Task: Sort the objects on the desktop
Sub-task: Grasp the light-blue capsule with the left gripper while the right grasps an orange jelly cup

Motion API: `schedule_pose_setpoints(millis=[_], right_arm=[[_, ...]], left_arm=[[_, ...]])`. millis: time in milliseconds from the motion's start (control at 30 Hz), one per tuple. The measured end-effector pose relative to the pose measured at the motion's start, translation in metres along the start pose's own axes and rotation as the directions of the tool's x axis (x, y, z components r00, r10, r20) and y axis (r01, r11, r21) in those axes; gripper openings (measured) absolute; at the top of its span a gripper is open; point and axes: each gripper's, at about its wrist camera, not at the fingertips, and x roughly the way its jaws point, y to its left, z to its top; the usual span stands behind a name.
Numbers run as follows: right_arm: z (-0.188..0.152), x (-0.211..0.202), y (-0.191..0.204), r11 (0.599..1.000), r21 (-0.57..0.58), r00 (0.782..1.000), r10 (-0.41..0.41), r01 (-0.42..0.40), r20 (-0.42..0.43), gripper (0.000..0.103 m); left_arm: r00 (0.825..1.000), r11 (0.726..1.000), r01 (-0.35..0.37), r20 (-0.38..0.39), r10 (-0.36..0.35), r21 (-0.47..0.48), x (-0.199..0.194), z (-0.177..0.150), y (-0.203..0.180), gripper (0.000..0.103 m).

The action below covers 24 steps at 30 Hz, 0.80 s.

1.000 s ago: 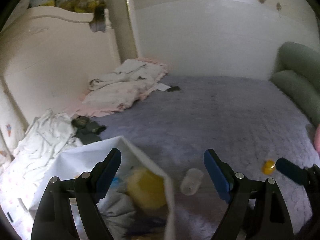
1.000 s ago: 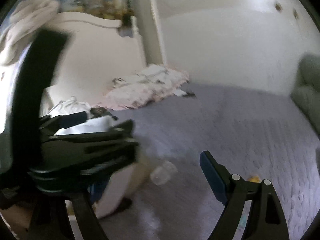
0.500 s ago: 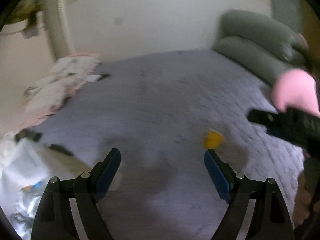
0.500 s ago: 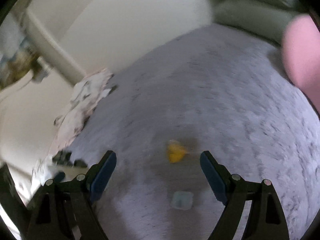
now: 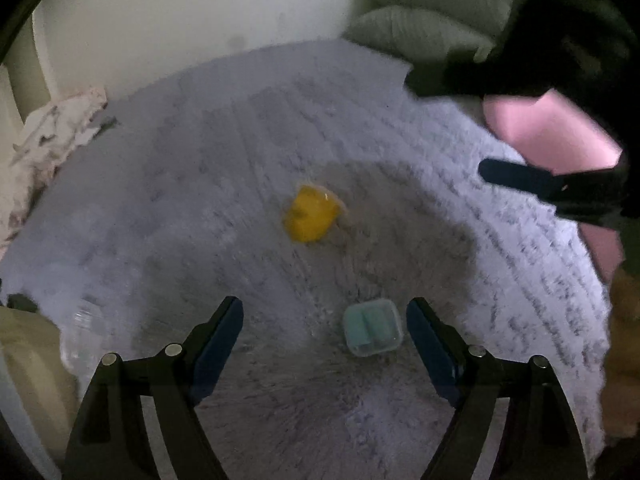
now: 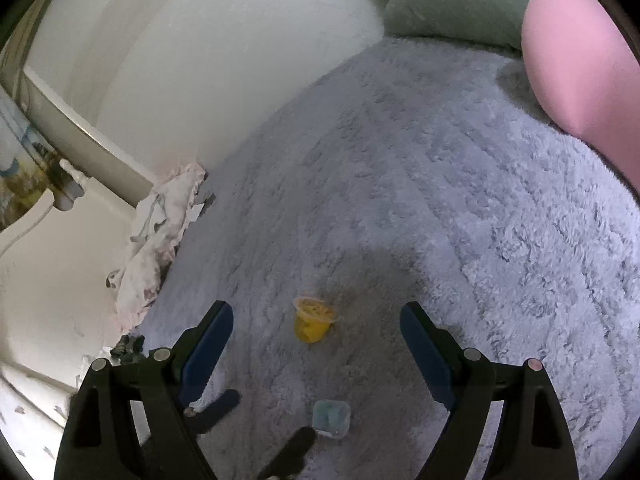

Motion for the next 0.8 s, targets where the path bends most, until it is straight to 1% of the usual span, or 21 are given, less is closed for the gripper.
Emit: schedule_pose_setpoints(millis=[67,133,167,200,233,300,367,433,500,533,567,600,667,733,800], right_arm=[[0.001,0.001,-0.004,1.0,0.01,1.0,0.002,-0.002,-0.004,0.085],[0.002,0.002,-0.008,1.0,0.021,1.0,0.003,-0.003,-0.006,0.085],[0.002,0.002,-0.009,1.0,0.026,1.0,0.004,-0.004,-0.006,0.085],[0.003,0.002,-0.011,1.0,0.03,1.0,0.006,-0.006,-0.005,0.085],[0.003,0.002,-0.012,0.999,0.035,1.0,0.008,-0.008,0.0,0.085],[0.003,0.002,-0.014,0.999,0.032,1.0,0.015,-0.016,0.014,0.085],[0.002,0.006,-0.014,0.999,0.023,0.999,0.03,-0.031,0.018,0.083],[0.001,0.015,-0.013,0.999,0.014,0.999,0.046,-0.046,0.003,0.078],[-0.002,0.027,-0.012,0.998,0.008,0.998,0.055,-0.055,-0.032,0.074],[-0.004,0.032,-0.01,0.998,0.007,0.997,0.058,-0.058,-0.046,0.07],[-0.006,0.04,-0.009,0.998,0.004,0.996,0.064,-0.064,-0.066,0.066],[-0.007,0.046,-0.007,0.997,0.001,0.994,0.071,-0.071,-0.081,0.064],[-0.011,0.062,-0.004,0.996,-0.004,0.99,0.083,-0.084,-0.111,0.056],[-0.015,0.075,0.0,0.997,-0.022,0.989,0.067,-0.07,-0.132,0.054],[-0.019,0.085,0.004,0.998,-0.051,0.991,0.034,-0.041,-0.133,0.054]], left_arm=[[0.998,0.998,0.061,-0.026,-0.062,-0.014,0.013,-0.005,0.002,0.074],[0.991,0.991,0.122,-0.05,-0.125,-0.061,0.025,-0.011,0.007,0.068],[0.988,0.987,0.14,-0.05,-0.144,-0.077,0.029,-0.013,0.01,0.066],[0.989,0.986,0.143,-0.032,-0.146,-0.083,0.03,-0.014,0.011,0.065],[0.99,0.987,0.138,-0.013,-0.14,-0.077,0.029,-0.015,0.01,0.062],[0.994,0.993,0.107,0.008,-0.107,-0.051,0.028,-0.017,0.006,0.048],[0.996,0.995,0.091,0.026,-0.089,-0.046,0.027,-0.018,0.006,0.026],[0.995,0.994,0.094,0.035,-0.092,-0.058,0.026,-0.019,0.014,0.017],[0.992,0.989,0.125,0.037,-0.123,-0.074,0.024,-0.02,0.02,0.017],[0.991,0.988,0.128,0.038,-0.125,-0.086,0.022,-0.02,0.024,0.017],[0.992,0.988,0.121,0.039,-0.117,-0.091,0.019,-0.02,0.03,0.017],[0.993,0.99,0.109,0.044,-0.105,-0.093,0.017,-0.02,0.032,0.017],[0.995,0.992,0.084,0.055,-0.079,-0.093,0.013,-0.019,0.036,0.017],[0.996,0.992,0.077,0.059,-0.071,-0.104,0.009,-0.02,0.043,0.017],[0.996,0.991,0.069,0.065,-0.062,-0.116,0.009,-0.022,0.046,0.017]])
